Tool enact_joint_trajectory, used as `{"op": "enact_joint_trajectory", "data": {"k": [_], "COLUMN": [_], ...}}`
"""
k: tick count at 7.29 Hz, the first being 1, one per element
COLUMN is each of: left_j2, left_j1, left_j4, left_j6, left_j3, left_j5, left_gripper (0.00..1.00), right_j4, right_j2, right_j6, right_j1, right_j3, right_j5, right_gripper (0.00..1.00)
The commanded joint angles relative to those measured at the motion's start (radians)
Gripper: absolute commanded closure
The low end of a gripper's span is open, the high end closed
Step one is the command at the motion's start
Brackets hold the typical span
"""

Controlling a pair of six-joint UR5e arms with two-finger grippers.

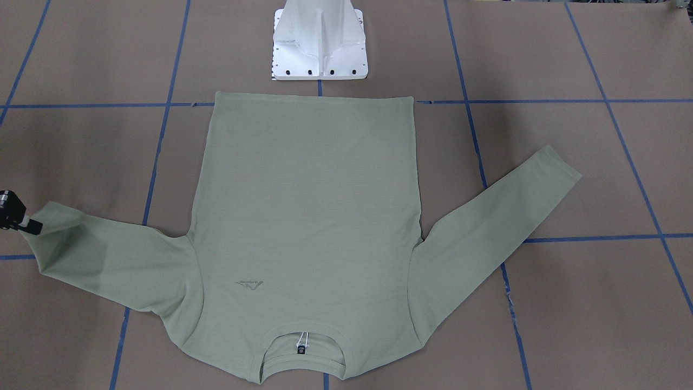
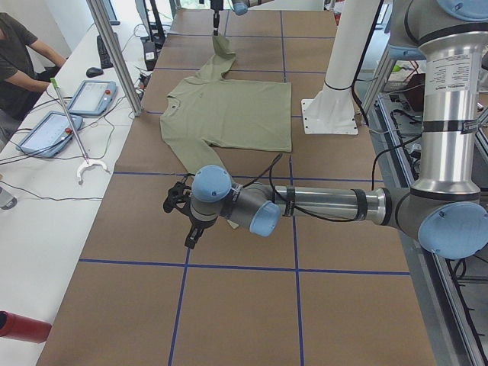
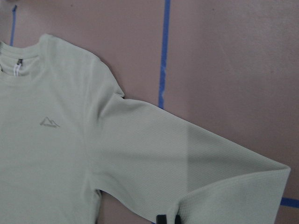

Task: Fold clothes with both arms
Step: 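Lift the sleeve with the right gripper and fold it across the chest toward the collar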

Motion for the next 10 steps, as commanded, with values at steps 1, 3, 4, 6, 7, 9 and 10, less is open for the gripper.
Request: {"op": "enact_joint_trajectory", "data": {"k": [1, 3, 4, 6, 7, 9, 10], "left_j2": [0.007, 0.01, 0.012, 0.013, 0.015, 0.015, 0.015], "left_j1": [-0.004, -0.007, -0.008, -0.019, -0.019, -0.019, -0.019], "left_j4": [0.005, 0.009, 0.009, 0.008, 0.006, 0.005, 0.005], "left_j6": [-0.001, -0.001, -0.001, 0.0, 0.0, 0.0, 0.0], "left_j3": [-0.022, -0.027, -0.03, -0.032, -0.032, -0.033, -0.033], "left_j5": [-0.001, 0.001, 0.001, 0.003, 0.003, 0.003, 0.003], "left_gripper": [0.0, 0.0, 0.0, 0.0, 0.0, 0.0, 0.0], "right_j4": [-0.002, -0.002, -0.005, -0.01, -0.01, -0.01, -0.01], "right_j2": [0.186, 0.317, 0.391, 0.529, 0.605, 0.657, 0.657], "right_j6": [0.224, 0.341, 0.385, 0.41, 0.41, 0.398, 0.396], "right_j1": [-0.127, -0.259, -0.297, -0.447, -0.498, -0.563, -0.584], "right_j3": [-0.023, -0.035, -0.038, -0.087, -0.136, -0.217, -0.23], "right_j5": [-0.147, -0.361, -0.415, -0.633, -0.701, -0.755, -0.769], "right_gripper": [1.0, 1.0, 1.0, 1.0, 1.0, 1.0, 1.0]}}
